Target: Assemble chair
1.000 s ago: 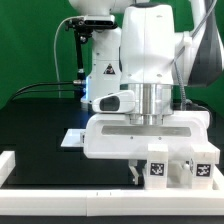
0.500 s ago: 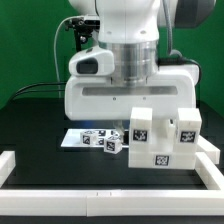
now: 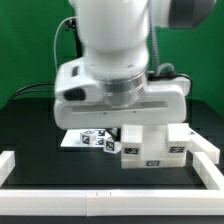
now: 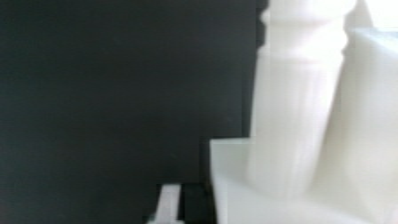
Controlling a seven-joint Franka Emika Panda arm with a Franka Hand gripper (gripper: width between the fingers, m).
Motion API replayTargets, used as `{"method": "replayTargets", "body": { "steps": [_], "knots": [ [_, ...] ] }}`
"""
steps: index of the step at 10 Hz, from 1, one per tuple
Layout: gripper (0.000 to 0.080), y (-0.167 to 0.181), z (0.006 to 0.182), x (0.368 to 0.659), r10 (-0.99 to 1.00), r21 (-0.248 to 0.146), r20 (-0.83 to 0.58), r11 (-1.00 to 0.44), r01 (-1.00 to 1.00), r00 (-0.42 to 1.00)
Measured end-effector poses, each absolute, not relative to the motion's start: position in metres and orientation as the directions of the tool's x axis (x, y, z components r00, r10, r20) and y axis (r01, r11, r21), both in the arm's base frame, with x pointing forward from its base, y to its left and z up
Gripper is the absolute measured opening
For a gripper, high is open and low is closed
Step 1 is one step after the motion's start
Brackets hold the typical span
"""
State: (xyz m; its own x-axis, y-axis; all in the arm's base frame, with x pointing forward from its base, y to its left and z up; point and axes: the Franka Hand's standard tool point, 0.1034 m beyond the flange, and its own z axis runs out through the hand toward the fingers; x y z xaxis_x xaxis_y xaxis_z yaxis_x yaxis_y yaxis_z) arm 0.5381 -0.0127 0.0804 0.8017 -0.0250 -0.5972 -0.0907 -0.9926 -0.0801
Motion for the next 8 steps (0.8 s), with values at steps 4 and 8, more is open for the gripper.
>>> {"method": "replayTargets", "body": {
  "steps": [4, 8],
  "knots": [
    [0.0031, -0.015, 0.074, 0.527, -0.022, -0.06, -0.785, -0.992, -0.112, 0.619],
    [0.0031, -0.002, 0.072, 0.535, 0.023, -0.028, -0.86, -1.0, -0.002, 0.51]
  ]
}}
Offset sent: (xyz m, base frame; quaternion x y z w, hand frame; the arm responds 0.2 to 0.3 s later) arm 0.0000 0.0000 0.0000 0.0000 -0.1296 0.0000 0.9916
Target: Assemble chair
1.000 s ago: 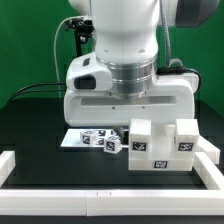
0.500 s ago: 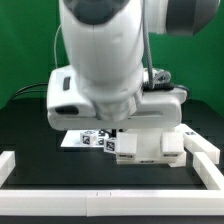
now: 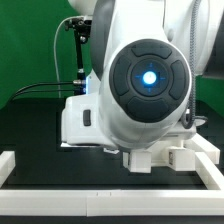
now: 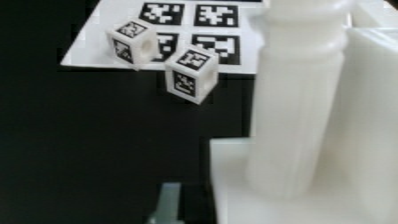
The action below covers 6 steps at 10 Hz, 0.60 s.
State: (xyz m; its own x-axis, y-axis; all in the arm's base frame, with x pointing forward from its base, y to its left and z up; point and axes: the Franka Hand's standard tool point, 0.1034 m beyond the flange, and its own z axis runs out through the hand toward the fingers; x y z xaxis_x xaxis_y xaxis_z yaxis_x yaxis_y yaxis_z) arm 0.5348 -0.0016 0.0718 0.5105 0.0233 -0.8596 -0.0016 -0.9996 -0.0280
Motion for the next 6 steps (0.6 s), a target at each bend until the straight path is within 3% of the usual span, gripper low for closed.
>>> {"method": "replayTargets", "body": {
  "steps": [2, 6],
  "knots": [
    [0.0031, -0.005, 0.07, 0.534, 0.017, -0.025, -0.861, -1.0, -0.008, 0.508],
    [0.0031, 0.007, 0.056, 0.525, -0.039, 0.028, -0.88, -0.999, -0.031, 0.474]
  ]
}}
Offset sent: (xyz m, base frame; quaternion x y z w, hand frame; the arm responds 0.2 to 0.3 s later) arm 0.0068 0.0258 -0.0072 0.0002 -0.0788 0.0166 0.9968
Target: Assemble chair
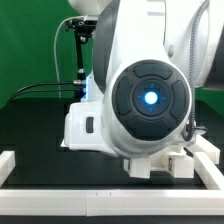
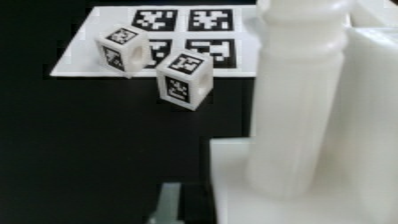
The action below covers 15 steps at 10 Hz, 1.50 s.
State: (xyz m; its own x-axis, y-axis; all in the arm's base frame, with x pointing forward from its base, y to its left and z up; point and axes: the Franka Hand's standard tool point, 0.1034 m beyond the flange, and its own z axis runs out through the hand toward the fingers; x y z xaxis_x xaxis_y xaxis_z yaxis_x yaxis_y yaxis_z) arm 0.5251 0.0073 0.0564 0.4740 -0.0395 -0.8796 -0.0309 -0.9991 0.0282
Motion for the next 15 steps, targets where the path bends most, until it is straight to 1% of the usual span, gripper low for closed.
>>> {"method": "replayTargets", "body": {
  "steps": [1, 5, 6, 8, 9, 10, 12, 13, 15],
  "knots": [
    [0.0031, 0.009, 0.052, 0.523, -0.043, 0.032, -0.883, -0.999, -0.032, 0.467],
    [0.0031, 0.007, 0.052, 0.523, -0.049, 0.035, -0.884, -0.999, -0.037, 0.465],
    [0.0031, 0.017, 0.048, 0.523, -0.04, 0.031, -0.886, -0.999, -0.026, 0.463],
    [0.0031, 0.028, 0.05, 0.522, -0.057, 0.05, -0.886, -0.998, -0.028, 0.459],
    [0.0031, 0.034, 0.055, 0.52, -0.086, 0.075, -0.887, -0.996, -0.042, 0.453],
    [0.0031, 0.04, 0.053, 0.522, -0.116, 0.103, -0.885, -0.993, -0.053, 0.452],
    [0.0031, 0.046, 0.055, 0.525, -0.134, 0.119, -0.868, -0.991, -0.063, 0.479],
    [0.0031, 0.044, 0.052, 0.527, -0.13, 0.114, -0.866, -0.991, -0.064, 0.483],
    [0.0031, 0.043, 0.052, 0.526, -0.134, 0.116, -0.866, -0.991, -0.067, 0.482]
  ]
}}
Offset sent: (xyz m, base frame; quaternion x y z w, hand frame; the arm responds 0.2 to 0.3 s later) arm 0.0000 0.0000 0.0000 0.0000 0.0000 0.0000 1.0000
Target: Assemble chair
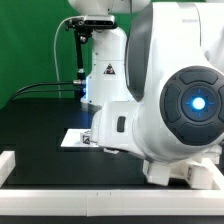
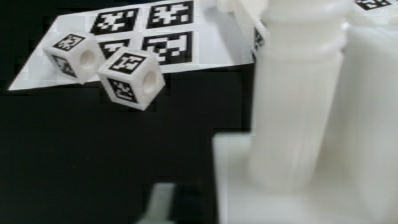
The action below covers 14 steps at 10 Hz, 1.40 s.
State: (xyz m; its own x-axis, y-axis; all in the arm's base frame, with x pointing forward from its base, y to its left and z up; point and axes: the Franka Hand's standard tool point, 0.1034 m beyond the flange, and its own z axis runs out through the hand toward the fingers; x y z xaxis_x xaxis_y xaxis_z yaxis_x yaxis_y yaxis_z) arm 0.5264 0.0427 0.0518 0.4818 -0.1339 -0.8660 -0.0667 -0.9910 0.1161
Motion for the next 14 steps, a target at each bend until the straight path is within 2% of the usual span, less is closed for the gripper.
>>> {"method": "replayTargets", "body": {
  "steps": [1, 2, 3, 4, 5, 6, 7, 9, 11, 12, 14],
  "knots": [
    [0.0212, 0.042, 0.051, 0.526, -0.135, 0.116, -0.866, -0.991, -0.067, 0.482],
    [0.0212, 0.042, 0.051, 0.526, -0.135, 0.117, -0.866, -0.991, -0.068, 0.481],
    [0.0394, 0.042, 0.051, 0.526, -0.135, 0.117, -0.867, -0.991, -0.069, 0.48],
    [0.053, 0.041, 0.051, 0.526, -0.136, 0.117, -0.867, -0.991, -0.069, 0.48],
    [0.053, 0.041, 0.051, 0.526, -0.136, 0.117, -0.867, -0.991, -0.07, 0.48],
    [0.0624, 0.041, 0.05, 0.527, -0.136, 0.116, -0.862, -0.991, -0.071, 0.488],
    [0.0643, 0.04, 0.049, 0.534, -0.136, 0.113, -0.843, -0.991, -0.076, 0.52],
    [0.0648, 0.023, 0.065, 0.54, -0.157, 0.122, -0.843, -0.987, -0.101, 0.514],
    [0.0649, 0.022, 0.085, 0.569, -0.155, 0.104, -0.763, -0.988, -0.118, 0.628],
    [0.0649, 0.025, 0.096, 0.587, -0.149, 0.084, -0.679, -0.989, -0.125, 0.719],
    [0.0649, 0.04, 0.136, 0.562, -0.14, 0.048, -0.565, -0.989, -0.138, 0.813]
  ]
}}
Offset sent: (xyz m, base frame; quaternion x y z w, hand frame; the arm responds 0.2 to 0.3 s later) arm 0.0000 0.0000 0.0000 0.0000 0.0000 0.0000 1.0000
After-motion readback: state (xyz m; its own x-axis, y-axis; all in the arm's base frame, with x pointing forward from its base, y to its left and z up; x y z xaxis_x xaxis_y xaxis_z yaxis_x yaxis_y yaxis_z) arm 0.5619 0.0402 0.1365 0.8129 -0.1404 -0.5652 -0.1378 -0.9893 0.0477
